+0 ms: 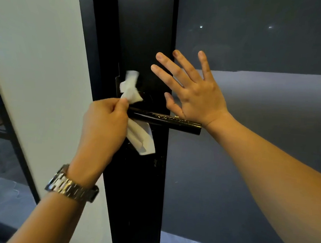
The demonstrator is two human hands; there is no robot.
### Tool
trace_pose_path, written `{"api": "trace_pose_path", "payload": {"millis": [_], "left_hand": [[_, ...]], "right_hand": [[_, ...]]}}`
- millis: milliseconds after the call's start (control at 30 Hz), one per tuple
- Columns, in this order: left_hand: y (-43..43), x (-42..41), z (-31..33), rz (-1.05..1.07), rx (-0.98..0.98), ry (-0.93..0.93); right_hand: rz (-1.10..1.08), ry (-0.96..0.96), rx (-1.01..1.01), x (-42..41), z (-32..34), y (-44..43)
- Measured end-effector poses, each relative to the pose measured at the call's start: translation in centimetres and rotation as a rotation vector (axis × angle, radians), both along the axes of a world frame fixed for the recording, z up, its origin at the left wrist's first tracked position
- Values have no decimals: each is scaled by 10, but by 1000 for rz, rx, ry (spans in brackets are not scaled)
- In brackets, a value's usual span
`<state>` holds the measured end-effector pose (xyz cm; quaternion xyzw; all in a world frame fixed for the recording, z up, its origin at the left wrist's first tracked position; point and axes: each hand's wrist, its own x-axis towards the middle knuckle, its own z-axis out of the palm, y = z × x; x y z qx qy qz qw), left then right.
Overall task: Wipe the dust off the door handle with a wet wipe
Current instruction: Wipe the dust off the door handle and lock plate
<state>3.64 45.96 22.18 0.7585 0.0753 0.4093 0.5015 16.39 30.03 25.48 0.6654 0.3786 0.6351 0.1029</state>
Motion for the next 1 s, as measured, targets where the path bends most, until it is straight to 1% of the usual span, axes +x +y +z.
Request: {"api": "trace_pose_path", "payload": {"millis": [67, 100, 200, 267, 367, 433, 567, 667, 733, 833, 933, 1000], "left_hand": [[8, -7, -5, -59, -106, 1], [12, -13, -4, -79, -127, 4], [19, -25, 10, -141, -125, -40], [20, -22, 23, -125, -44, -107], [15, -5, 39, 102, 212, -113], [11, 9, 39, 135, 271, -93], [17, 23, 26, 159, 299, -90], [22, 22, 12, 143, 238, -112], [20, 22, 2, 194, 204, -128], [13, 18, -17, 229, 263, -137], [14, 17, -39, 116, 377, -40], [13, 18, -45, 62, 409, 43]], "right_hand": [[-6, -2, -1, 1, 1, 0], [-8, -1, -1, 1, 0, 1], [-1, -6, 0, 1, 1, 1], [8, -4, 2, 0, 1, 0], [8, -11, 5, -1, 1, 0], [10, -16, 8, -1, 0, 1], [14, -12, 10, -1, 0, 1], [10, 0, 3, -1, 0, 1], [6, 3, 2, -1, 1, 0], [8, 1, 5, -1, 1, 0], [20, 1, 11, -2, 0, 1], [17, 1, 6, -1, 1, 0]]}}
